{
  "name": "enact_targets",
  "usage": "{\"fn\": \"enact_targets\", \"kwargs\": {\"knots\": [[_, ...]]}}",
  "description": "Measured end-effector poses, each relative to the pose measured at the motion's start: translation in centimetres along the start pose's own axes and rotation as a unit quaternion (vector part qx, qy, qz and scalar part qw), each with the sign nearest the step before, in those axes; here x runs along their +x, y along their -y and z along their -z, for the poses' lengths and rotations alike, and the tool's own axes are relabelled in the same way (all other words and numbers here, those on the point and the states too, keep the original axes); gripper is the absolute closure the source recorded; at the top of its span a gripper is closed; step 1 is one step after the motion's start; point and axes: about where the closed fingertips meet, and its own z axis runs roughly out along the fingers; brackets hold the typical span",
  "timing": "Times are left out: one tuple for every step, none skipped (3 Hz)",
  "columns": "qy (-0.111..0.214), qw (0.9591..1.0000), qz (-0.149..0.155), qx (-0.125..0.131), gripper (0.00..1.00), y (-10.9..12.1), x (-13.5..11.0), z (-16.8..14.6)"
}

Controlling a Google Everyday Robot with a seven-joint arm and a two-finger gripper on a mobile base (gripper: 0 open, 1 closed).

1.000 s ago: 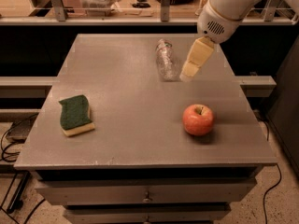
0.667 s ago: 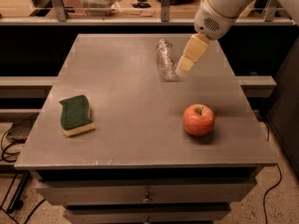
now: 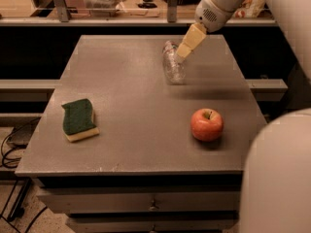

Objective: Place water bottle upright

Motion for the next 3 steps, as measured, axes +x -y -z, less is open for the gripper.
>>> {"fn": "enact_targets", "kwargs": {"knots": [[0.021,0.9997,-0.004,0.014,0.0,1.7,-1.1,0.7],[0.022,0.9997,-0.003,0.014,0.0,1.7,-1.2,0.7],[0.021,0.9993,-0.032,0.007,0.0,1.7,-1.3,-0.9]]}}
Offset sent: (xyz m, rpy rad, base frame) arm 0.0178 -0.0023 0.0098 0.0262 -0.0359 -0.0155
